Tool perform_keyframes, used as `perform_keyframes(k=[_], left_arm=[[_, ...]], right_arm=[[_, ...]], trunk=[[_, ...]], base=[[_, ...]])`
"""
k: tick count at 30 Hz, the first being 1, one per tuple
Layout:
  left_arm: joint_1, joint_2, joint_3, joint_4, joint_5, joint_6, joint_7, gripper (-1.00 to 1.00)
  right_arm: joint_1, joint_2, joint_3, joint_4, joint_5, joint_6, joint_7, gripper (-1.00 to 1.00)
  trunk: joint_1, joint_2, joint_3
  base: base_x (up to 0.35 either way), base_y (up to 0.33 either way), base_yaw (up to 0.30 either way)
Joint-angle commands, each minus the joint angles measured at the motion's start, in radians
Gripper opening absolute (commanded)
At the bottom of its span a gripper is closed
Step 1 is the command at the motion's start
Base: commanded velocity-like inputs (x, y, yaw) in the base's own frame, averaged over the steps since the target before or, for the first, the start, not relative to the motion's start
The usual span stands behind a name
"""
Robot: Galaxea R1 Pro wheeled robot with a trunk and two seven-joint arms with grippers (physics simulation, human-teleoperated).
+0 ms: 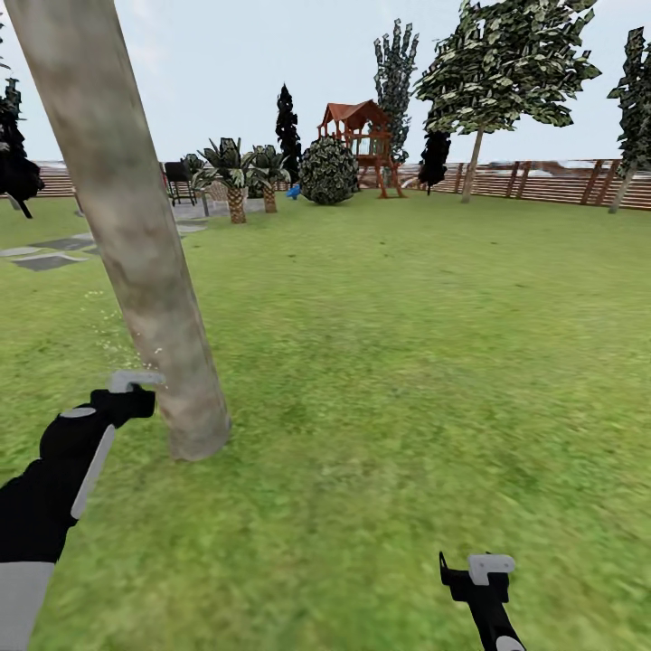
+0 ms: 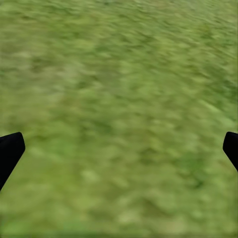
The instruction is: In the garden, pick up the pesticide atomizer on the floor and spray pesticide onto both trees until each tree trunk is fully covered.
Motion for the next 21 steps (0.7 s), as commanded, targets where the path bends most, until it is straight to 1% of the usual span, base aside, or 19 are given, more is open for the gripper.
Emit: perform_keyframes(k=[1,2,3,4,5,7,10,13,14,16,17,19,21], left_arm=[[-0.001,0.003,0.012,-0.001,0.017,0.003,0.0,-1.0],[-0.003,0.007,0.043,-0.002,0.041,0.006,0.0,-1.0],[-0.003,0.009,0.081,-0.002,0.055,0.008,0.0,-1.0],[-0.003,0.01,0.103,-0.002,0.059,0.009,0.0,-1.0],[-0.003,0.012,0.122,0.0,0.062,0.01,0.0,-1.0],[-0.004,0.014,0.134,0.003,0.064,0.01,0.0,-1.0],[0.001,0.011,0.134,-0.001,0.067,0.01,-0.001,-1.0],[0.003,0.011,0.125,0.011,0.066,0.01,-0.001,-1.0],[0.0,0.014,0.116,0.038,0.066,0.01,-0.002,-1.0],[-0.006,0.022,0.11,0.07,0.065,0.01,-0.002,-1.0],[-0.016,0.03,0.108,0.083,0.065,0.01,-0.002,-1.0],[-0.029,0.038,0.104,0.093,0.064,0.01,-0.003,-1.0],[-0.03,0.04,0.094,0.095,0.061,0.009,-0.002,-1.0]], right_arm=[[0.0,0.0,0.0,0.0,0.0,0.0,0.0,1.0],[0.0,0.0,0.0,0.0,0.0,0.0,0.0,1.0],[0.0,0.0,0.0,0.0,0.0,0.0,0.0,1.0],[0.0,0.0,0.0,0.0,0.0,0.0,0.0,1.0],[0.0,0.0,0.0,0.0,0.0,0.0,0.0,1.0],[0.0,0.0,0.0,0.0,0.0,0.0,0.0,1.0],[0.0,0.0,0.0,0.0,0.0,0.0,0.0,1.0],[0.0,0.0,0.0,0.0,0.0,0.0,0.0,1.0],[0.0,0.0,0.0,0.0,0.0,0.0,0.0,1.0],[0.0,0.0,0.001,0.0,0.0,0.0,0.0,1.0],[0.0,0.0,0.001,0.0,0.0,0.0,0.0,1.0],[0.0,0.0,0.0,0.0,0.0,0.0,0.0,1.0],[0.0,0.0,0.001,0.0,0.0,0.0,0.0,1.0]], trunk=[[0.0,0.0,0.0],[0.0,0.0,0.0],[0.0,0.0,0.0],[0.0,0.0,0.0],[0.0,0.0,0.0],[0.0,0.0,0.0],[0.0,0.0,0.0],[0.0,0.0,0.0],[0.0,0.0,0.0],[0.0,0.0,0.0],[0.0,0.0,0.0],[0.0,0.0,0.0],[0.0,0.0,0.0]], base=[[0.0,0.0,0.0],[0.0,0.0,0.0],[0.0,0.0,0.0],[0.0,0.0,0.0],[0.0,0.0,0.0],[0.0,0.0,0.0],[0.0,0.0,0.0],[0.0,0.0,0.0],[0.0,0.0,0.0],[0.0,0.0,0.0],[0.0,0.0,0.0],[0.0,0.0,0.0],[0.0,0.0,0.0]])
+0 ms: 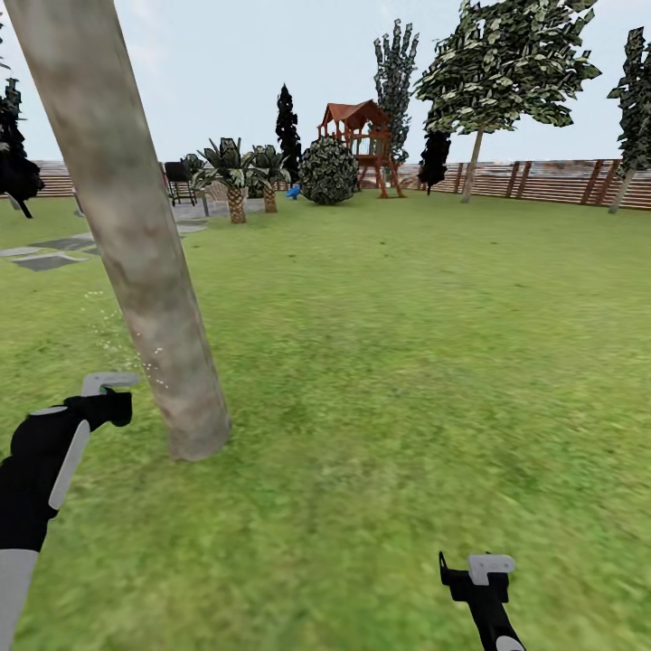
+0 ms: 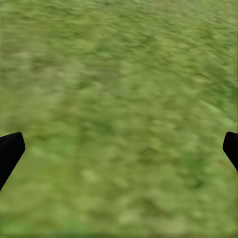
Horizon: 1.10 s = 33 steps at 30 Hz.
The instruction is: In the garden, pick up the pesticide atomizer on the floor and spray pesticide onto both trees until each tree trunk is fully covered.
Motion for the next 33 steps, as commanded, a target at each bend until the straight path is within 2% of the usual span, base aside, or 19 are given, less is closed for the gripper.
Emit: perform_keyframes(k=[1,5,12,15,18,19,22,24,26,29,30,33], left_arm=[[0.001,0.0,-0.008,0.0,-0.003,0.0,0.0,-1.0],[0.003,-0.003,-0.051,-0.001,-0.004,0.0,0.001,-1.0],[0.005,-0.004,-0.057,0.0,-0.005,-0.001,0.001,-1.0],[0.006,0.02,-0.031,0.01,-0.008,-0.002,0.003,-1.0],[0.006,0.047,0.022,0.012,-0.008,-0.002,0.006,-1.0],[0.006,0.051,0.059,0.009,-0.007,-0.002,0.004,-1.0],[0.006,0.049,0.074,-0.021,-0.002,0.0,0.002,-1.0],[0.006,0.042,0.069,-0.066,0.003,0.001,0.001,-1.0],[0.006,0.04,0.028,-0.091,0.006,0.004,0.001,-1.0],[0.007,0.043,0.006,-0.086,0.0,0.003,0.003,-1.0],[0.015,0.044,0.005,-0.073,-0.002,-0.001,0.004,-1.0],[0.091,0.044,0.002,-0.04,-0.007,-0.013,0.009,-1.0]], right_arm=[[0.0,0.001,0.0,0.0,0.0,0.0,0.0,1.0],[0.0,0.001,0.0,0.0,0.0,0.0,0.0,1.0],[0.0,0.001,0.0,0.0,0.0,0.0,0.0,1.0],[0.0,0.001,0.0,0.0,0.0,0.0,0.0,1.0],[0.0,0.001,0.0,0.0,0.0,0.0,0.0,1.0],[0.0,0.001,0.0,0.0,0.0,0.0,0.0,1.0],[0.0,0.001,0.0,0.0,0.0,0.0,0.0,1.0],[0.0,0.002,0.0,0.0,0.0,0.0,0.0,1.0],[0.0,0.001,0.0,0.001,0.0,0.0,0.0,1.0],[0.0,0.002,0.0,0.0,0.0,0.0,0.0,1.0],[0.0,0.002,0.0,0.001,0.0,0.0,0.0,1.0],[0.0,0.002,0.0,0.001,0.0,0.0,0.0,1.0]], trunk=[[0.0,0.0,0.0],[0.0,0.0,0.0],[0.0,0.0,0.0],[0.0,0.0,0.0],[0.0,0.0,0.0],[0.0,0.0,0.0],[0.0,0.0,0.0],[0.0,0.0,0.0],[0.0,0.0,0.0],[0.0,0.0,0.0],[0.0,0.0,0.0],[0.0,0.0,0.0]], base=[[0.035,0.0,0.0],[0.254,0.0,0.0],[0.2,0.0,0.0],[0.01,0.0,0.0],[0.001,0.0,0.0],[0.0,0.0,0.0],[0.0,0.0,0.0],[0.0,0.0,0.0],[0.0,0.0,0.0],[0.0,0.0,0.0],[0.0,0.0,0.0],[0.0,0.0,0.0]])
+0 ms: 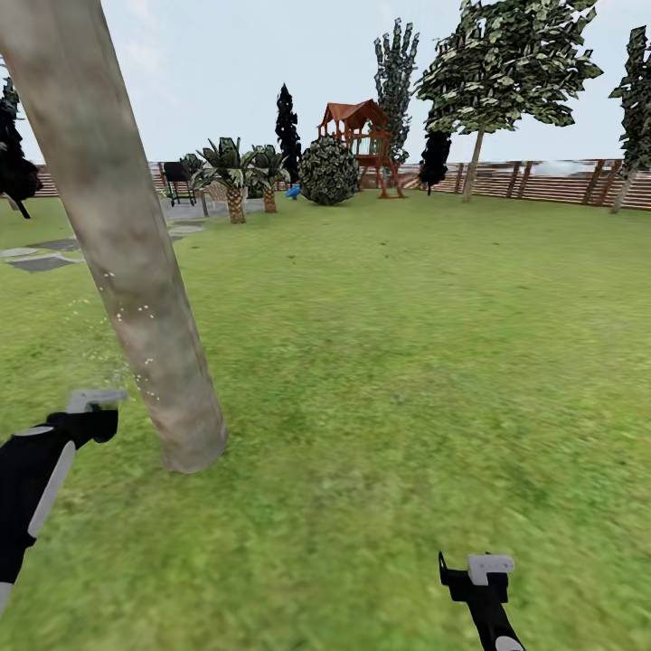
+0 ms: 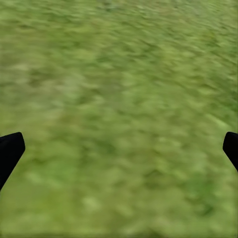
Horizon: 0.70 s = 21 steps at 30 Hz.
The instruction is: In the garden, pick up the pesticide atomizer on the floor and spray pesticide onto both trees until each tree trunk is fully covered.
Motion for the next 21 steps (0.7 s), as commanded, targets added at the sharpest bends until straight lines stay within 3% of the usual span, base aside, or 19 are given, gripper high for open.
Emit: perform_keyframes(k=[1,5,7,10,11,12,21], left_arm=[[0.018,-0.002,-0.003,0.003,0.001,-0.001,-0.002,-1.0],[0.029,-0.008,-0.007,0.006,0.009,0.0,-0.006,-1.0],[0.031,-0.016,-0.036,0.007,0.014,0.004,-0.006,-1.0],[0.032,-0.068,-0.046,-0.008,0.004,0.002,0.003,-1.0],[0.043,-0.082,-0.008,-0.006,-0.002,0.009,0.015,-1.0],[0.08,-0.085,-0.002,0.007,-0.001,0.005,0.025,-1.0],[0.112,-0.123,-0.003,0.043,0.01,0.0,0.162,-1.0]], right_arm=[[0.0,0.0,0.0,0.0,0.0,0.0,0.0,1.0],[0.0,0.0,0.0,0.0,0.0,0.0,0.0,1.0],[0.0,0.001,0.0,0.0,0.001,0.0,0.0,1.0],[0.0,0.002,0.0,0.0,0.001,0.0,0.0,1.0],[0.0,0.005,0.001,0.001,0.003,0.0,0.0,1.0],[0.0,0.006,0.001,0.001,0.003,0.0,0.0,1.0],[0.0,0.007,0.002,0.0,0.002,0.0,-0.002,1.0]], trunk=[[0.0,0.0,0.0],[0.0,0.0,0.0],[0.0,0.0,0.0],[0.0,0.0,0.0],[0.0,0.0,0.0],[0.0,0.0,0.0],[0.0,0.0,0.0]], base=[[0.0,0.0,0.0],[0.0,0.0,0.0],[0.0,0.0,0.0],[0.0,0.0,0.0],[0.0,0.0,0.0],[0.0,0.0,0.0],[0.0,0.0,0.0]])
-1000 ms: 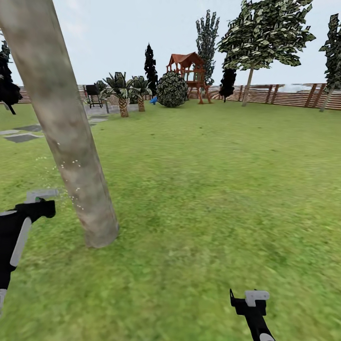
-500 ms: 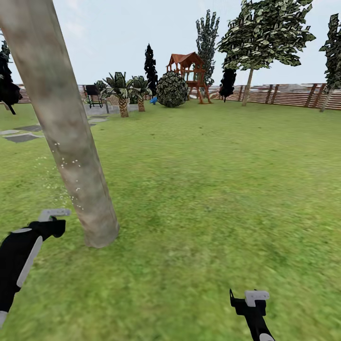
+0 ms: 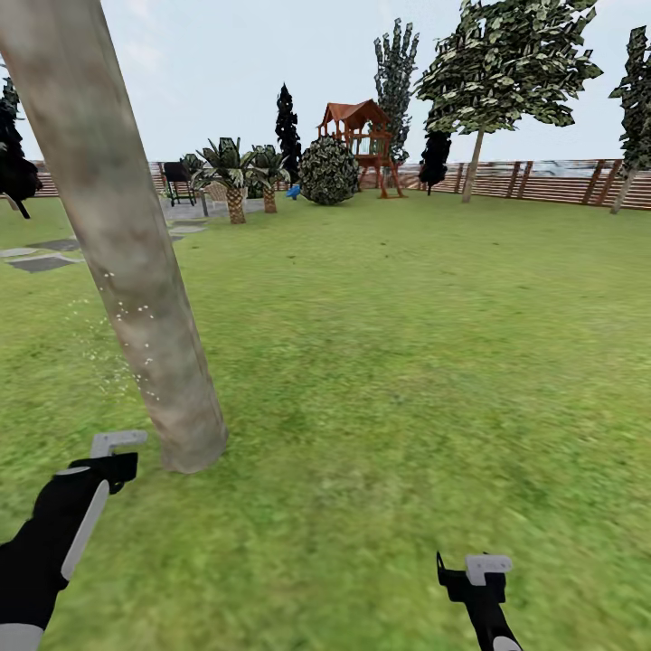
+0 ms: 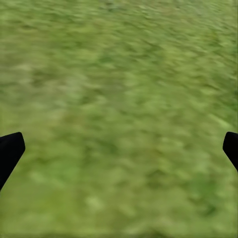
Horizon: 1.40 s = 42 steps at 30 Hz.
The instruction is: In the garden, pick up the pesticide atomizer on the floor and spray pesticide onto both trees until each tree trunk is fully covered.
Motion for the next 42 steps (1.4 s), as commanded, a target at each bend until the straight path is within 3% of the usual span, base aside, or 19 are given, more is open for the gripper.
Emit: perform_keyframes(k=[1,5,13,15,16,20,23,25,27,30,32,36,42], left_arm=[[0.0,-0.008,-0.001,-0.001,-0.004,0.0,0.004,-1.0],[0.0,-0.045,-0.003,-0.006,-0.012,-0.002,0.014,-1.0],[0.0,-0.051,-0.005,-0.007,-0.019,0.0,0.019,-1.0],[0.001,-0.051,-0.006,-0.006,-0.035,0.005,0.039,-1.0],[0.001,-0.051,-0.006,-0.001,-0.06,0.009,0.073,-1.0],[0.002,-0.052,-0.005,0.008,-0.075,0.011,0.092,-1.0],[-0.002,-0.052,-0.005,0.091,-0.073,0.007,0.088,-1.0],[-0.01,-0.052,-0.006,0.21,-0.071,0.001,0.087,-1.0],[-0.014,-0.053,-0.004,0.304,-0.07,-0.052,0.087,-1.0],[-0.014,-0.052,-0.003,0.342,-0.069,-0.161,0.087,-1.0],[-0.015,-0.053,-0.003,0.357,-0.069,-0.198,0.084,-1.0],[-0.017,-0.054,-0.004,0.393,-0.068,-0.219,-0.005,-1.0],[-0.031,-0.055,-0.005,0.412,-0.069,-0.223,-0.03,-1.0]], right_arm=[[0.0,0.0,0.0,0.0,0.0,0.0,0.0,1.0],[0.0,0.001,0.0,0.0,0.0,0.0,-0.001,1.0],[0.0,0.002,0.0,0.001,0.0,0.0,0.001,1.0],[0.0,0.002,0.0,0.0,0.0,0.0,0.001,1.0],[0.0,0.002,0.0,0.001,0.0,0.0,0.001,1.0],[0.0,0.002,0.0,0.001,0.0,0.0,0.002,1.0],[0.0,0.002,0.0,0.001,0.0,0.0,0.004,1.0],[0.0,0.002,0.0,0.001,0.0,0.0,0.005,1.0],[0.0,0.002,0.0,0.002,0.0,0.0,0.005,1.0],[0.0,0.002,0.0,0.002,0.0,0.0,0.005,1.0],[0.0,0.002,0.0,0.002,0.0,0.0,0.005,1.0],[0.0,0.002,0.001,0.002,0.0,0.0,0.008,1.0],[0.0,0.002,0.002,0.027,0.001,0.0,0.009,1.0]], trunk=[[0.0,0.0,0.0],[0.0,0.0,0.0],[0.0,0.0,0.0],[0.0,0.0,0.0],[0.0,0.0,0.0],[0.0,0.0,0.0],[0.0,0.0,0.0],[0.0,0.0,0.0],[0.0,0.0,0.0],[0.0,0.0,0.0],[0.0,0.0,0.0],[0.0,0.0,0.0],[0.0,0.0,-0.002]], base=[[0.0,0.0,0.0],[0.0,0.0,0.031],[0.057,-0.174,0.176],[0.018,-0.266,0.026],[0.06,-0.269,0.006],[0.102,-0.268,0.002],[0.192,-0.229,0.0],[0.216,-0.202,0.0],[0.105,-0.081,0.0],[0.03,-0.023,0.0],[0.007,-0.006,0.0],[0.001,-0.001,0.0],[0.0,0.0,0.064]])
